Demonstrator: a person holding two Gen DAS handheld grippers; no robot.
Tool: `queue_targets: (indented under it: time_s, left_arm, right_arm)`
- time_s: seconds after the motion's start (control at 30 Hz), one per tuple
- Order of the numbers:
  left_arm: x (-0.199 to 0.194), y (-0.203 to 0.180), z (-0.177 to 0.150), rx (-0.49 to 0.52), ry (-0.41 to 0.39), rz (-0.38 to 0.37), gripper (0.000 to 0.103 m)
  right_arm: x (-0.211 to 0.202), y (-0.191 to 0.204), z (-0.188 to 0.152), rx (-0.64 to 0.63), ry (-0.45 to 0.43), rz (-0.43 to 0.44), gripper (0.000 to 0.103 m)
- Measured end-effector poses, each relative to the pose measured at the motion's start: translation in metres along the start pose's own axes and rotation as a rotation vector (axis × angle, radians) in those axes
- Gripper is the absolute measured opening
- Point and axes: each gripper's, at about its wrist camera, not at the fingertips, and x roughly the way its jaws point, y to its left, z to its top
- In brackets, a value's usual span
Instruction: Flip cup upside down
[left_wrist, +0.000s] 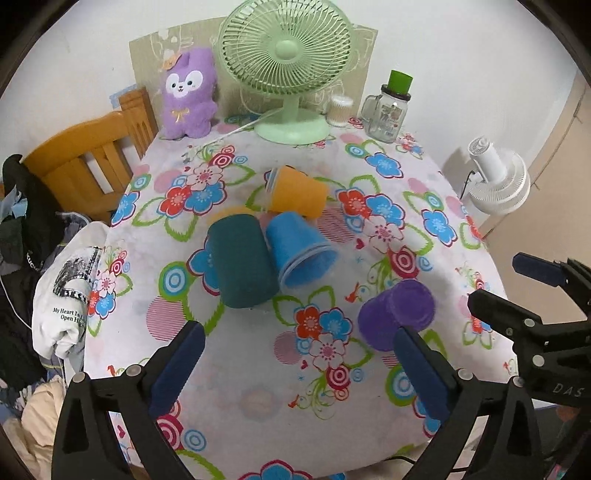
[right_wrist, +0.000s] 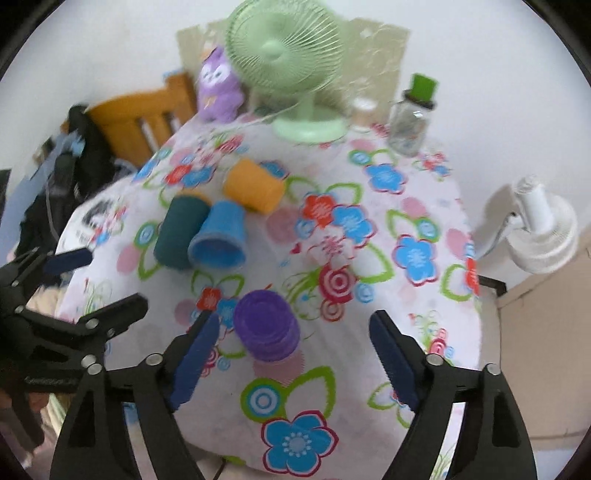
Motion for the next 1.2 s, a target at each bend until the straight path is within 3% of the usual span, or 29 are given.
queue_targets:
  time_s: [0.13, 0.53, 0.8, 1.2]
  left_arm:
    - [-0.012, -0.008, -0.001, 0.015, -0.004, 0.033, 0.103]
    - [-0.047, -0.018, -0.011, -0.002, -0.061, 0.019, 0.103]
    - [-0.060, -0.016, -0.018, -0.054, -0.084, 0.001, 0.103]
    - [-0.066, -0.015, -0.022, -0.052, -0.100, 0.009, 0.103]
  right_arm:
    - [-0.015, -0.005, -0.010, 0.058, -0.031, -0.029, 0.093]
    - [-0.051, -0.018, -0.032, 0.253, -0.085, -0.057, 0.100]
    - [-0.066, -0.012, -0.038, 0.276, -0.113, -0.105, 0.100]
    - [-0.069, -0.007, -0.042, 0.264, -0.115, -0.126, 0.100]
